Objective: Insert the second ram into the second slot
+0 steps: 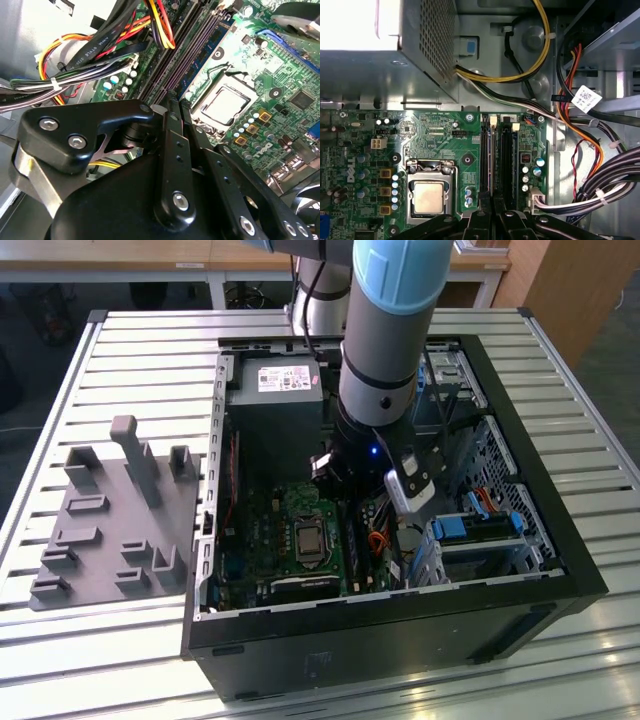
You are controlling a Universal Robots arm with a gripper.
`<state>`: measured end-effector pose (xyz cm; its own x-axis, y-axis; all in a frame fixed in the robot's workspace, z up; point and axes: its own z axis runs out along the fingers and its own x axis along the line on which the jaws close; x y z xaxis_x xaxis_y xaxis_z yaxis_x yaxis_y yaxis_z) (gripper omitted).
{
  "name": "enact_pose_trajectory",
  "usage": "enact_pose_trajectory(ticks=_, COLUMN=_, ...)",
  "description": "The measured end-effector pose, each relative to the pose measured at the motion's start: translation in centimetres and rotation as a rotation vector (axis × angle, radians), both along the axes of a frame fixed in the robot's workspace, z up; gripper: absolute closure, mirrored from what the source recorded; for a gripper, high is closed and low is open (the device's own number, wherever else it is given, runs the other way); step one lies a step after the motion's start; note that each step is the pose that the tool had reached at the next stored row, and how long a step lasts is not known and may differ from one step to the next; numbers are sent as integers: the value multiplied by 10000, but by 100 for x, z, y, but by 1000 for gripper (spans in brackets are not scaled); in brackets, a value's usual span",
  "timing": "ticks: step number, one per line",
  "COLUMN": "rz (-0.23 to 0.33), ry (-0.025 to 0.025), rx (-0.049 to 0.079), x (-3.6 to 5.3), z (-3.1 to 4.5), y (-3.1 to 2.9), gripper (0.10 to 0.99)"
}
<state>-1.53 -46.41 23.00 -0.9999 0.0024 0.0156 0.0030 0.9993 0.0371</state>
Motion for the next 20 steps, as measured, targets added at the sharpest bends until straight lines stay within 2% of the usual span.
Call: enact_pose_trajectory(ticks=20, rz=0, ry=24, rx=0, x=17, z=-41, y=-7, gripper=949)
